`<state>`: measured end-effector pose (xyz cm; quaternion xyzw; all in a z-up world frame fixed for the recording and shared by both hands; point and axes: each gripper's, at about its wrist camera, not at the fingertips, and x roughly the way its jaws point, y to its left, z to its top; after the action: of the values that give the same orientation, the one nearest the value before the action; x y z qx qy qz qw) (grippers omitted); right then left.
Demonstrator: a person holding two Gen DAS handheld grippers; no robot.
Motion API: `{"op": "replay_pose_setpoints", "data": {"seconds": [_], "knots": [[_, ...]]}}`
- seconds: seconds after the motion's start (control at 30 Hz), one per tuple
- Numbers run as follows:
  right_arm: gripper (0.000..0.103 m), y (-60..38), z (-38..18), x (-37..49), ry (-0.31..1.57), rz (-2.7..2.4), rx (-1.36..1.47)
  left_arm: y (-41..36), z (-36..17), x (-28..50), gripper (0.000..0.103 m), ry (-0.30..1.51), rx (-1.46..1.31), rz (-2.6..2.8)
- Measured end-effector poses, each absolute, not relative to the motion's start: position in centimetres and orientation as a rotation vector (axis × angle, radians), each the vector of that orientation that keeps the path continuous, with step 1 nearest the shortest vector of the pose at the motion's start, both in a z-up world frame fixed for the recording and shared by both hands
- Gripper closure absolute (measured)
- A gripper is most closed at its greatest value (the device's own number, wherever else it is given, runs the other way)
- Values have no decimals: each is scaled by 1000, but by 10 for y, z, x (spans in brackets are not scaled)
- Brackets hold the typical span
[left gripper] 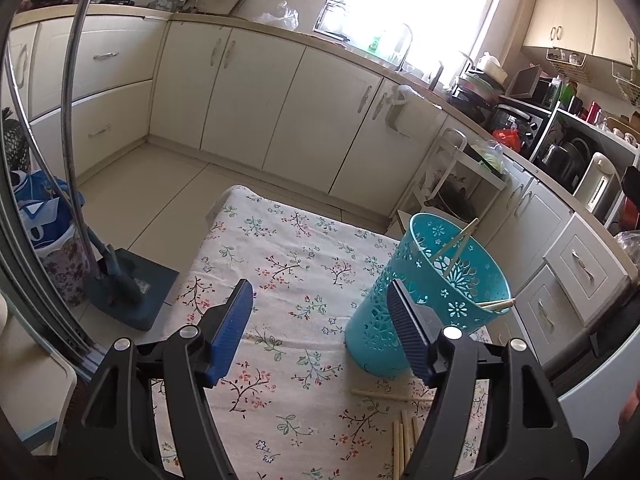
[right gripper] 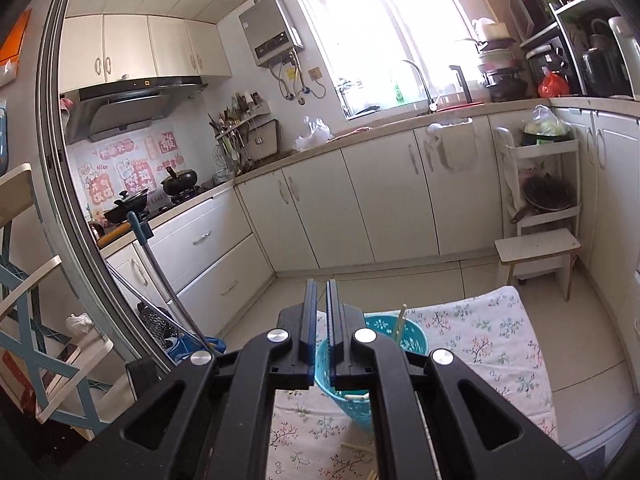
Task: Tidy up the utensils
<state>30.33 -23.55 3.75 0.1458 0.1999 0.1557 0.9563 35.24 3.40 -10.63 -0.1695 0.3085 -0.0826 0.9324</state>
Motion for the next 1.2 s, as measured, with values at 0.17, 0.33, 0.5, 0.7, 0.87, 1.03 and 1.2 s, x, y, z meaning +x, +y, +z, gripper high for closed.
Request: {"op": "replay_pose_setpoints", "data": {"seconds": [0.17,0.33,0.5,0.7,0.87,1.03,1.2], "knots": [[67,-247,-23,302,649,267,349,43,-112,357,37,660,-371,-138],[68,-270,-129,298,953,184,507,45,-116,357,37,685,-385,-134],[70,-261,-147,310,926,72,344,40,-119,359,37,698,-366,-138],[66,-245,-159,340,927,159,-62,35,-127,364,37,742,-330,-145],[62,-264,-191,366,1073,273,-233,14,-131,362,37,796,-152,-278],[90,-271,-190,353,1067,375,-258,-15,-134,342,37,789,67,-387],[103,-268,-180,325,1067,455,-258,-32,-144,337,37,829,115,-420]]}}
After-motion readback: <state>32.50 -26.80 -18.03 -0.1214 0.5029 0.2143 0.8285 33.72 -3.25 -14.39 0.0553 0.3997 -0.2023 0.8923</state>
